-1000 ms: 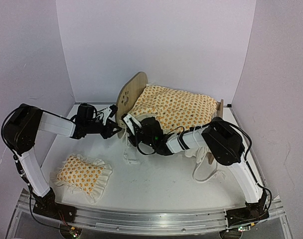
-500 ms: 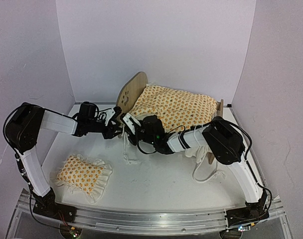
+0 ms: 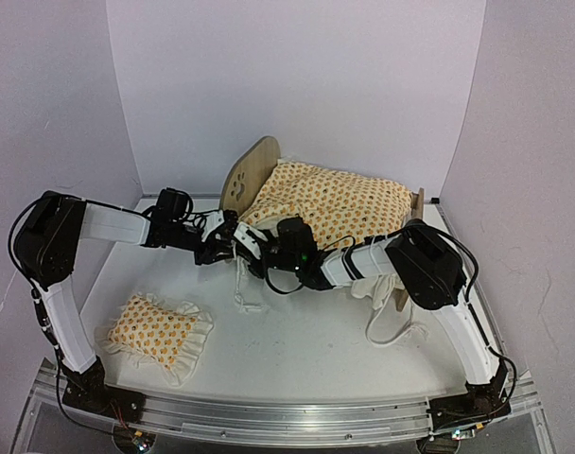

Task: Set up the pet bed

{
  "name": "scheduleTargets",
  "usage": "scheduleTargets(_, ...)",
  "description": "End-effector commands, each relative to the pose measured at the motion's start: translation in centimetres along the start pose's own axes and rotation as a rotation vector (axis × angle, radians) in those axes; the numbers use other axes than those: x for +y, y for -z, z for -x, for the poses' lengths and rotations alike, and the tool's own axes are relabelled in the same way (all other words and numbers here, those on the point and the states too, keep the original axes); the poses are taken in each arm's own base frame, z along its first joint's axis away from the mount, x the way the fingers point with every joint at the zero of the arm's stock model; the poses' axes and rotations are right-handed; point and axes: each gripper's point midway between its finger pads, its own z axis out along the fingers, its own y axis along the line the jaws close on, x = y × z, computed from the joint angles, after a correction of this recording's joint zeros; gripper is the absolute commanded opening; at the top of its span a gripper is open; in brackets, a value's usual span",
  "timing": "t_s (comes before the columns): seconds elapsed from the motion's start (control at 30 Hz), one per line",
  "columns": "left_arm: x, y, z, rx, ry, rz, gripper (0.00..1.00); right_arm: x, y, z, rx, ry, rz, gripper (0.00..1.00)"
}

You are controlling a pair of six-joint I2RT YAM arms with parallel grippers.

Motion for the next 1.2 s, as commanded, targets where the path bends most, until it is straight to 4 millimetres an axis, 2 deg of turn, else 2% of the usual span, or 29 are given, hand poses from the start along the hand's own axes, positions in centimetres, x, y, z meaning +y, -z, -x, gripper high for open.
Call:
scheduleTargets(0.0,1.3,-0.2,2.5,-0.07,-0.117,0.004,0.37,-0.2,0.8,4.9,-0.143,0.086,0.042,0.0)
scheduleTargets(0.17,0.8,-0.2,2.9,-0.094,-0.118,-0.027,0.29,0.0,0.8,5.1,-0.152,0.101,0.059,0.0)
scheduleTargets(0.27,0.7,0.1,3.3,-0.101,-0.116,-0.028,0.1,0.3,0.8,4.9,-0.151,0.109,0.07,0.0)
scheduleTargets(0.33,0.9,0.4,3.5,-0.099,-0.107,-0.01,0.01,0.4,1.0,4.9,-0.148,0.108,0.073,0.0)
scheduleTargets(0.5,1.9,1.0,3.6,-0.097,-0.069,0.064,0.0,-0.4,1.2,4.5,-0.12,0.079,0.03,0.0)
scheduleTargets(0.6,3.3,1.3,3.0,-0.065,-0.02,0.159,0.0,-1.5,1.6,4.4,-0.092,0.024,-0.033,0.14)
scheduleTargets(0.77,4.1,1.8,2.0,-0.041,0.052,0.244,0.0,-2.4,3.0,4.2,-0.05,-0.063,-0.086,0.21)
scheduleTargets(0.87,3.8,2.1,1.8,-0.043,0.068,0.253,0.0,-2.0,3.5,3.9,-0.044,-0.073,-0.082,0.1)
scheduleTargets(0.97,3.5,2.3,1.6,-0.049,0.081,0.263,0.0,-2.0,3.1,3.8,-0.042,-0.076,-0.076,0.0)
scheduleTargets(1.17,3.0,2.8,1.6,-0.05,0.081,0.261,0.0,-2.8,2.6,3.4,-0.032,-0.106,-0.114,0.0)
